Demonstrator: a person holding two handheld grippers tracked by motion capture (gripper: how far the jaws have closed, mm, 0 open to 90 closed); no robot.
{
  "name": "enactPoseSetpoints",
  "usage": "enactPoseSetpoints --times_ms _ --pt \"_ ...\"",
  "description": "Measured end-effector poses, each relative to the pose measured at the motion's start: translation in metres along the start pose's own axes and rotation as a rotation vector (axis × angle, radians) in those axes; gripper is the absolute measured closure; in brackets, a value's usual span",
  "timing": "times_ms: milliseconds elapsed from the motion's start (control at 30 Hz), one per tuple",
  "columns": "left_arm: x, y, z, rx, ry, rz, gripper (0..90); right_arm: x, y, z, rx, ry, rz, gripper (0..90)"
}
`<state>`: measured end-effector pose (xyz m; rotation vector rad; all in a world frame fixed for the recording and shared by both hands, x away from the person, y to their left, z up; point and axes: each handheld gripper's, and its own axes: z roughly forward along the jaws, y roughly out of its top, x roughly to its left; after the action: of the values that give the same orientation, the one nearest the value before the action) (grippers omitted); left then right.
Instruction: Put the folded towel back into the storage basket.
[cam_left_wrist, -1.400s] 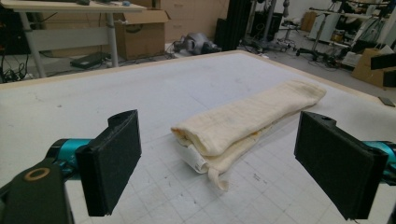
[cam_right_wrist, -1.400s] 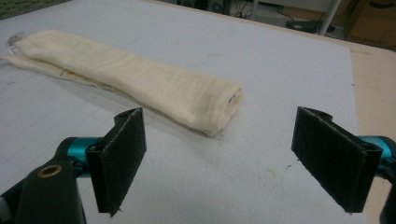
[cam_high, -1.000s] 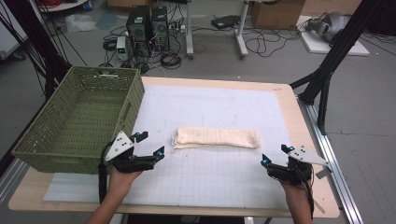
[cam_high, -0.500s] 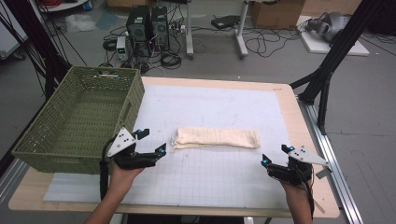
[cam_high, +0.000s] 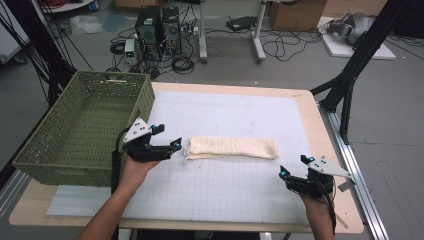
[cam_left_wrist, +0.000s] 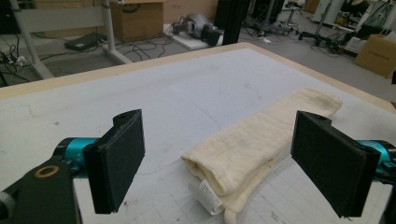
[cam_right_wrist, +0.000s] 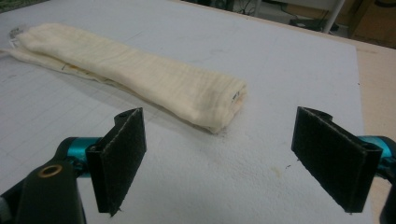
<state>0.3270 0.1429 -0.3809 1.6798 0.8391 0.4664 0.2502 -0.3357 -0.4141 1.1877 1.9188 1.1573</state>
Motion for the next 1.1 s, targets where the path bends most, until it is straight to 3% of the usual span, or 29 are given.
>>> enactPoseSetpoints --times_ms 233,433,500,567,867,1100 --pt "0.000 0.001 0.018 0.042 -0.023 0.007 18.4 0.000 0.000 0.000 -0.003 0.003 0.000 16.4" --pt "0.005 -0.001 0.036 0.096 -0.021 -0.015 18.8 0.000 0.000 0.001 0.000 0.009 0.004 16.4" --pt "0.007 -0.003 0.041 0.104 -0.012 -0.015 19.7 0.000 0.000 0.002 -0.001 0.011 -0.004 16.4" --pt "0.010 -0.006 0.047 0.121 -0.012 -0.046 19.9 0.000 0.000 0.003 0.000 0.012 -0.001 16.4" --pt "0.015 -0.018 0.065 0.175 0.010 -0.068 21.4 0.000 -0.001 0.005 0.001 0.017 -0.008 16.4" --pt "0.020 -0.029 0.080 0.243 0.031 -0.084 24.0 -0.001 -0.001 0.006 0.010 0.023 -0.008 16.5"
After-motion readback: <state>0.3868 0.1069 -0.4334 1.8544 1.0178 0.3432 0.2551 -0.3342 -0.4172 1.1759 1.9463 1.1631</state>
